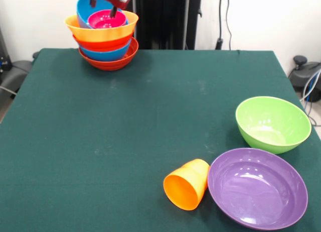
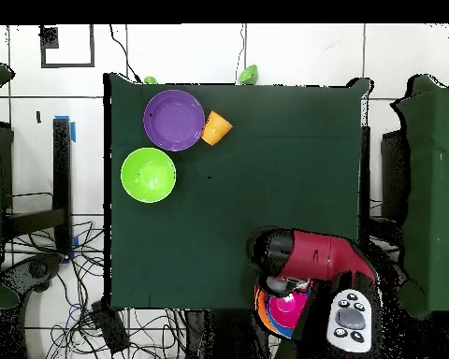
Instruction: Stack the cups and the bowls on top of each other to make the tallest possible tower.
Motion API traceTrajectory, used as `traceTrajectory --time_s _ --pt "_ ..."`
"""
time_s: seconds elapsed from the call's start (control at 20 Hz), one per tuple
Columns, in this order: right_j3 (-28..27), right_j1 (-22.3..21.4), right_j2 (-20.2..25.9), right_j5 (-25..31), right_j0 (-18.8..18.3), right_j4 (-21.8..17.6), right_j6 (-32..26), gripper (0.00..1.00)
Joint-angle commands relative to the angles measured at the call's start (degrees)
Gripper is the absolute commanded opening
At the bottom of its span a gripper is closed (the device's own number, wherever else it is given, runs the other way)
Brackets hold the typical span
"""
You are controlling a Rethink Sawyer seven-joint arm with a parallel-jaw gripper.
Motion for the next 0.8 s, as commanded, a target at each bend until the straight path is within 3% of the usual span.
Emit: traceTrajectory --time_s 0.05,0.35,0.8 --pt "-4.43 1.26 10.87 -10.48 -1.70 4.46 2.76 1.00" --pt "-4.95 2.03 13.28 -16.63 -3.74 7.47 4.46 1.00" --pt "-9.26 3.16 12.91 -12.47 -2.63 9.36 4.09 1.00"
